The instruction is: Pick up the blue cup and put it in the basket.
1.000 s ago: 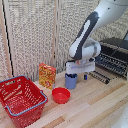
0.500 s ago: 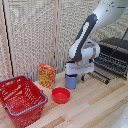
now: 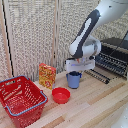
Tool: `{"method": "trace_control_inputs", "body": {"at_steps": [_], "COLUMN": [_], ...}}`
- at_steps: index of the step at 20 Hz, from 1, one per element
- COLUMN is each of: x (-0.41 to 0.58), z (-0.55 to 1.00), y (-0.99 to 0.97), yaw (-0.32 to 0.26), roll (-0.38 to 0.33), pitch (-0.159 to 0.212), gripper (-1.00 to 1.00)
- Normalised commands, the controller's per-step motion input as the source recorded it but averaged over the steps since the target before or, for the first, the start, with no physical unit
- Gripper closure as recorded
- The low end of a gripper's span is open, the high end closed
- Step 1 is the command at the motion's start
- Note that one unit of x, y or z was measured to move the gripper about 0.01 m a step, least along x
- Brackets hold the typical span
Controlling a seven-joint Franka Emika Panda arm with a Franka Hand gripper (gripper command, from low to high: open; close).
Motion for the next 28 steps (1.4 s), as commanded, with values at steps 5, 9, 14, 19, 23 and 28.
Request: {"method": "trace_control_inputs", "body": {"at_steps": [5,9,14,19,23,28], "x": [0.037,0.251,0.452,0.589,0.456,0.363], "z": [0.88,0.99,0.99,0.84,0.67,0.45], "y": [-0.08,-0.13,0.01,0.55,0.71,0.83], "yaw": [-0.06,-0.028,-0.015,0.002,0.009,0.017], "roll": [0.104,0.053,0.024,0.051,0.018,0.001], "pitch": [-0.002,-0.003,0.0,0.039,0.043,0.036], "gripper": [1.0,1.0,1.0,1.0,1.0,1.0]}}
